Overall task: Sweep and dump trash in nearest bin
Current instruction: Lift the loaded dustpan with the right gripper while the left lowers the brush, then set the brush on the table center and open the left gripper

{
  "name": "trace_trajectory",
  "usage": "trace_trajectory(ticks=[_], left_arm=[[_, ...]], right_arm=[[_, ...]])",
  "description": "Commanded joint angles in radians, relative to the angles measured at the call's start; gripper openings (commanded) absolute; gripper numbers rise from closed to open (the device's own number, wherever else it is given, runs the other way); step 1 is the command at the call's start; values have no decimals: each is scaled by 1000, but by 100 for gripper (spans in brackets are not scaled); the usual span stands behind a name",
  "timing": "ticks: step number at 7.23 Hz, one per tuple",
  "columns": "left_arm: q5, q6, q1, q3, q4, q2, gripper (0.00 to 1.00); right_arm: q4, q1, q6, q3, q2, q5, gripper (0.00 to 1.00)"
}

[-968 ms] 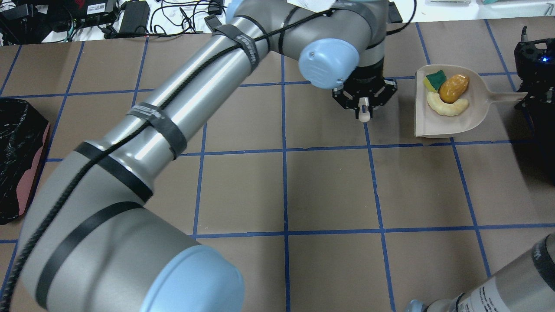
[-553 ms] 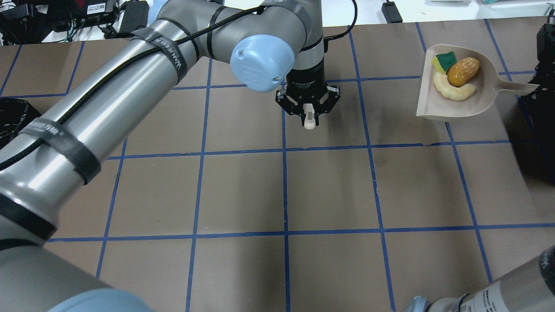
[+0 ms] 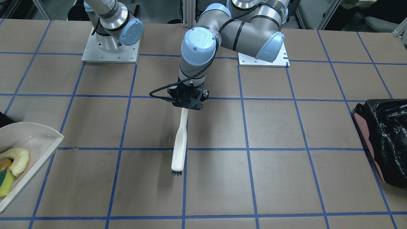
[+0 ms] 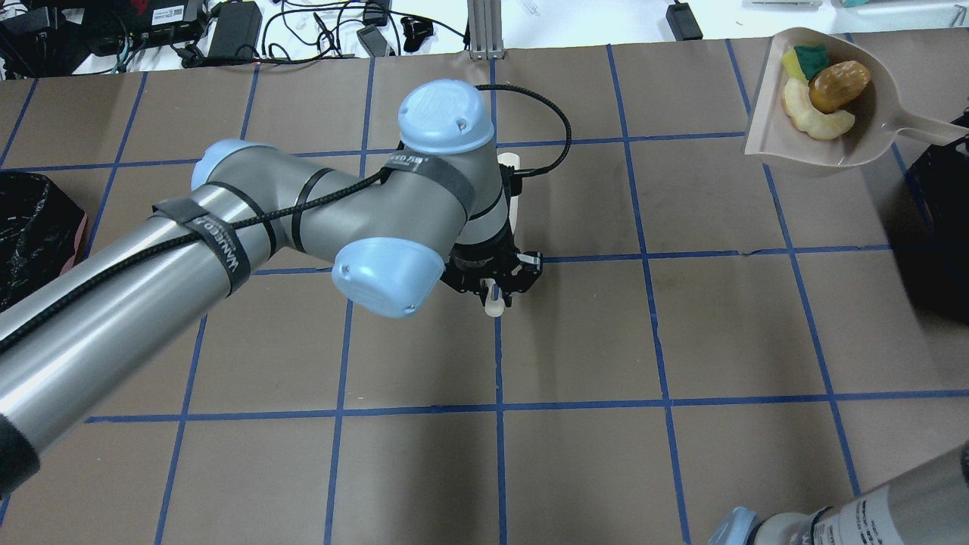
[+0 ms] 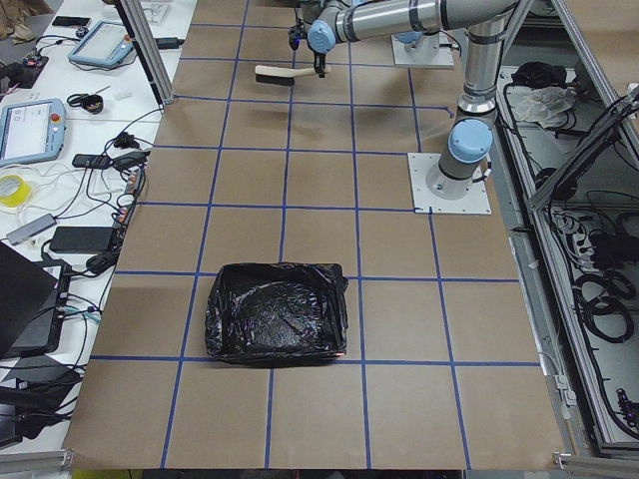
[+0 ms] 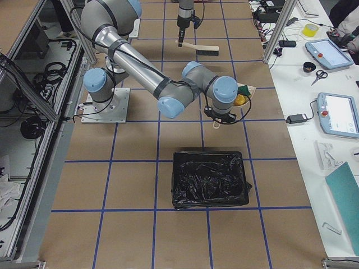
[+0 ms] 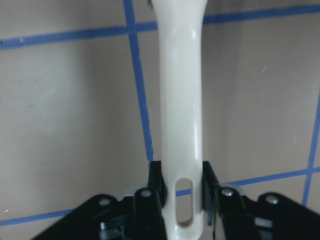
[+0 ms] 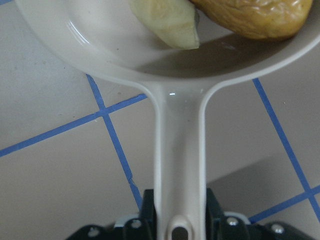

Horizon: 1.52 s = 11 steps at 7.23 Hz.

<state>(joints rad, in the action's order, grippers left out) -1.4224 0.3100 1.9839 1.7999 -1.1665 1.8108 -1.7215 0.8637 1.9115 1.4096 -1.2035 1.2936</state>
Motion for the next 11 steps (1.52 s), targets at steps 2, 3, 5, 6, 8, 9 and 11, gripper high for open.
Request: trace_trajectory(ticks=[2,3,5,6,8,9,11], left_arm=[[-6,-2,6,195,40,-102,0],[-7,-3,7,223,39,-123,0],[-4,6,12,239,39,-124,0],[6,27,15,240,39,-127,0],[3,35,45,257,37,-113,0],[5,35,47,257,37,-113,0],[10,37,50,257,37,-100,1]], right_arm=[[117,-55,159,-142,24,133,0],[181,-107,217,-188,47,160,0],[191,-161,374,-321,131,251,0],[218,-201,415,-375,172,253,0],[218,-242,504,-451,219,292,0],[214,-268,541,-469,223,320,0],[174,-288,548,-486,236,378,0]])
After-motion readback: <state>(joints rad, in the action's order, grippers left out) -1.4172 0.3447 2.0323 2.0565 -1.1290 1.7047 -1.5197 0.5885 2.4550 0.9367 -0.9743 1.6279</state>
